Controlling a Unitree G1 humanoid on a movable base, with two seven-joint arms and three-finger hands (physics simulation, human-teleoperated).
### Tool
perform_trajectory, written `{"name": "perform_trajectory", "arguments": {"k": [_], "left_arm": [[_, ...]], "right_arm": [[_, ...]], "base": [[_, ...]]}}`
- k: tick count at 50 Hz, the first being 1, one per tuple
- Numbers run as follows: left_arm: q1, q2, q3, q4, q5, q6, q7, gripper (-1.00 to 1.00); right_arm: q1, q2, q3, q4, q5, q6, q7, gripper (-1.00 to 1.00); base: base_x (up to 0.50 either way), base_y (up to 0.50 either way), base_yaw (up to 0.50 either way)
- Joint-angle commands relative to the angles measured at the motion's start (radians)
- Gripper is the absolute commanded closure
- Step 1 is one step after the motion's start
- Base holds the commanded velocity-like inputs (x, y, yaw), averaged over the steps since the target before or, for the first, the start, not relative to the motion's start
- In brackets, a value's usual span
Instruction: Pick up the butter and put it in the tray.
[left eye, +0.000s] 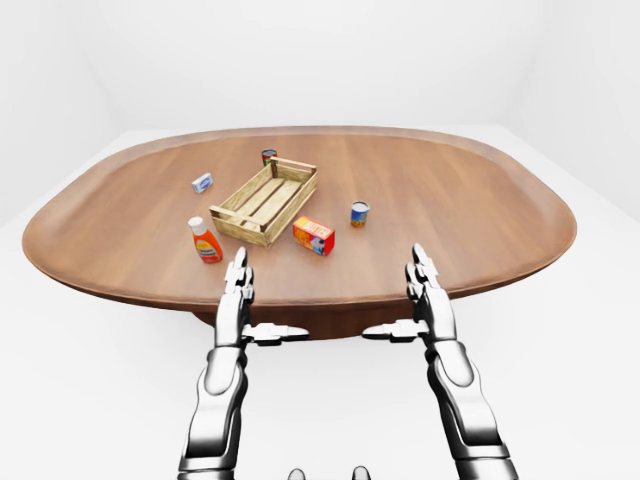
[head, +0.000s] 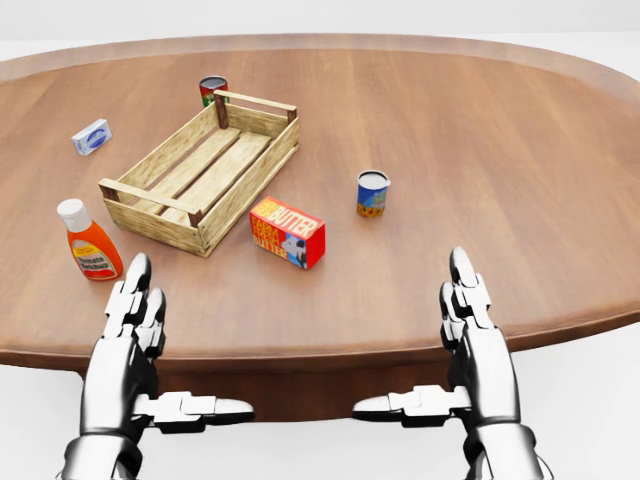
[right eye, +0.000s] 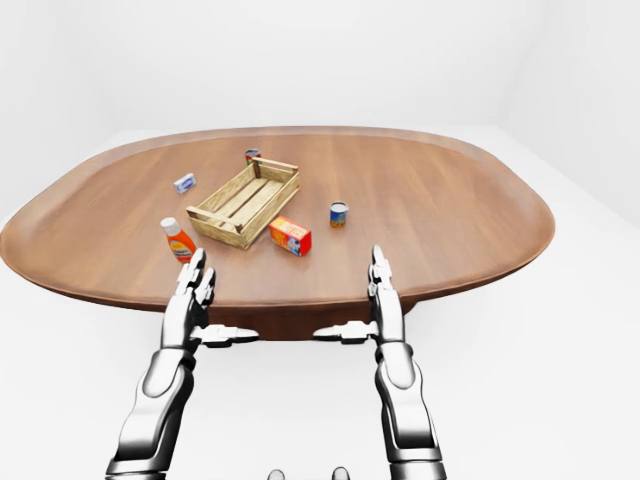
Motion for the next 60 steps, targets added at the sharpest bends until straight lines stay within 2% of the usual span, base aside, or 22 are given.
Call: {"name": "perform_trajectory", "arguments": {"k": [1,2,4,5,10,14,21,28,36,46,53,60], "left_arm": [[0.033,0.009,0.025,-0.103,-0.026,0.047,-0.034,-1.0],[0.037,0.008,0.023,-0.1,-0.024,0.039,-0.037,-1.0],[0.05,0.008,0.019,-0.13,-0.024,0.054,-0.041,-1.0],[0.065,0.007,0.019,-0.173,-0.029,0.066,-0.044,-1.0],[0.103,0.007,0.022,-0.281,-0.041,0.066,-0.061,-1.0],[0.142,0.005,0.032,-0.394,-0.058,0.066,-0.078,-1.0],[0.207,-0.007,0.05,-0.576,-0.092,0.066,-0.097,-1.0],[0.256,-0.015,0.059,-0.695,-0.117,0.066,-0.121,-1.0],[0.255,-0.024,0.098,-0.763,-0.146,0.066,-0.138,-1.0],[0.235,-0.037,0.193,-0.866,-0.208,0.066,-0.161,-1.0],[0.237,-0.045,0.196,-0.872,-0.204,0.066,-0.169,-1.0],[0.23,-0.042,0.204,-0.874,-0.207,0.066,-0.17,-1.0]], "right_arm": [[0.035,0.0,-0.021,-0.091,0.022,0.033,0.03,-1.0],[0.036,0.004,-0.025,-0.104,0.052,0.046,0.04,-1.0],[0.035,0.006,-0.022,-0.128,0.027,0.082,-0.006,-1.0],[0.044,0.009,-0.01,-0.163,0.028,0.082,-0.009,-1.0],[0.099,0.018,0.02,-0.309,0.048,0.082,-0.027,-1.0],[0.148,0.005,0.059,-0.427,-0.024,0.082,-0.045,-1.0],[0.202,0.004,0.069,-0.556,-0.046,0.082,-0.045,-1.0],[0.265,-0.006,0.117,-0.713,-0.088,0.082,-0.049,-1.0],[0.296,-0.027,0.178,-0.814,-0.13,0.082,-0.068,-1.0],[0.336,-0.055,0.202,-0.885,-0.16,0.082,-0.072,-1.0],[0.336,-0.059,0.209,-0.889,-0.22,0.082,-0.072,-1.0],[0.336,-0.051,0.201,-0.89,-0.219,0.082,-0.067,-1.0]], "base": [[0.0,0.0,0.0],[0.0,0.0,0.0],[0.0,0.0,0.0],[0.0,0.0,0.0],[0.0,0.0,0.0],[0.0,0.0,0.0],[0.0,0.0,0.0],[0.0,0.0,0.0],[0.0,0.0,0.0],[0.0,0.0,0.0],[0.0,0.0,0.0],[0.0,0.5,0.0]]}}
